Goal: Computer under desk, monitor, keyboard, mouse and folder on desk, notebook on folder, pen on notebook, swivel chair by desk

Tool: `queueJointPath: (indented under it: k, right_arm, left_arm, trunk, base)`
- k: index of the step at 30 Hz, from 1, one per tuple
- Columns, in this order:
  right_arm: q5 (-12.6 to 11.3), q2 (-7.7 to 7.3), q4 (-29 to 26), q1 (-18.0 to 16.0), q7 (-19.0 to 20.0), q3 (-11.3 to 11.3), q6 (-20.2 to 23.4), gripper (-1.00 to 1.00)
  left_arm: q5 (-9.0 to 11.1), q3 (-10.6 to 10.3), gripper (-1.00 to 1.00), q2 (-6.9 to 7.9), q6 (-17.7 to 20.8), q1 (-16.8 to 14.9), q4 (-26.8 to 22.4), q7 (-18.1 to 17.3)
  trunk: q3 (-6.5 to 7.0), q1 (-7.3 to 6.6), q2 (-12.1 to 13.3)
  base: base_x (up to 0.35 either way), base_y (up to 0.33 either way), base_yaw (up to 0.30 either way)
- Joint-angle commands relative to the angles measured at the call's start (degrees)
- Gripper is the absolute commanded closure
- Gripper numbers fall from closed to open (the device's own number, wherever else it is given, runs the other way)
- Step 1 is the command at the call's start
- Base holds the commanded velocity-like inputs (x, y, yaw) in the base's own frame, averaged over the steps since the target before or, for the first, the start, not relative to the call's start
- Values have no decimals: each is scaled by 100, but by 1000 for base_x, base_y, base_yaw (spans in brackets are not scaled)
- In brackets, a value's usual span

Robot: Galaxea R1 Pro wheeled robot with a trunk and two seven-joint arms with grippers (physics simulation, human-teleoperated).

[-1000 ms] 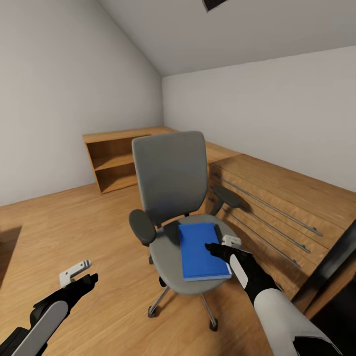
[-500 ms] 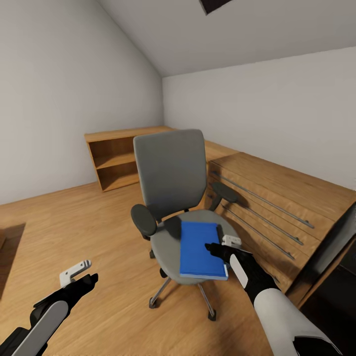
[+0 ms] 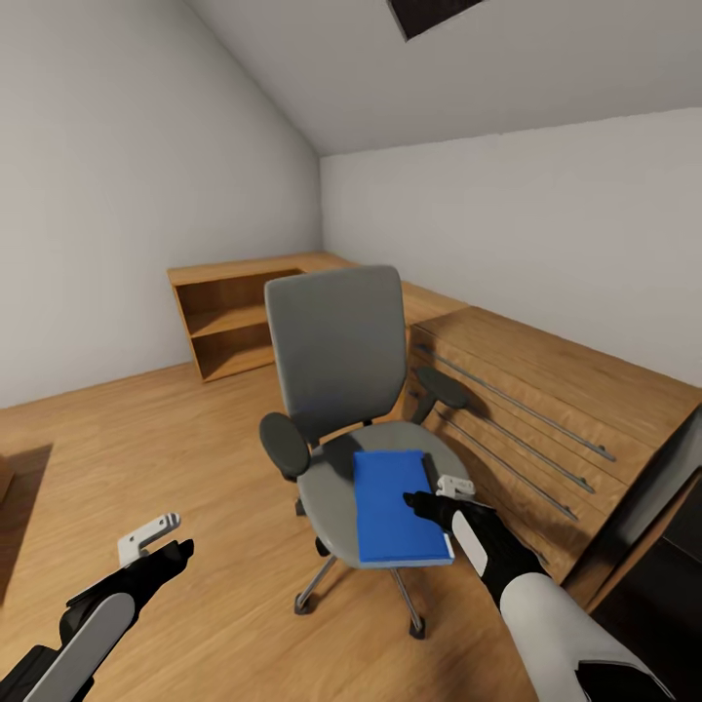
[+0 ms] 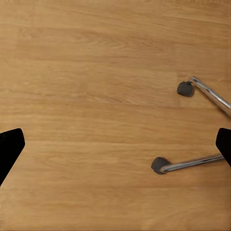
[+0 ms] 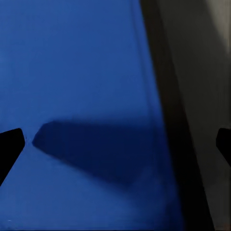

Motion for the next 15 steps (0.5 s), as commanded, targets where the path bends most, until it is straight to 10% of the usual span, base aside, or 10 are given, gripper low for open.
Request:
queueJointPath:
  k: [1, 15]
  right_arm:
    - [-12, 6, -8, 0, 21, -35, 33, -100]
    - [-12, 4, -12, -1, 21, -42, 34, -100]
  left_arm:
    - [28, -10, -100, 5, 12, -5, -6, 41]
    - [36, -12, -100, 1, 17, -5, -5, 41]
  trunk:
    - [13, -23, 39]
    - [103, -133, 239]
  base:
    - [0, 0, 0]
    - [0, 0, 0]
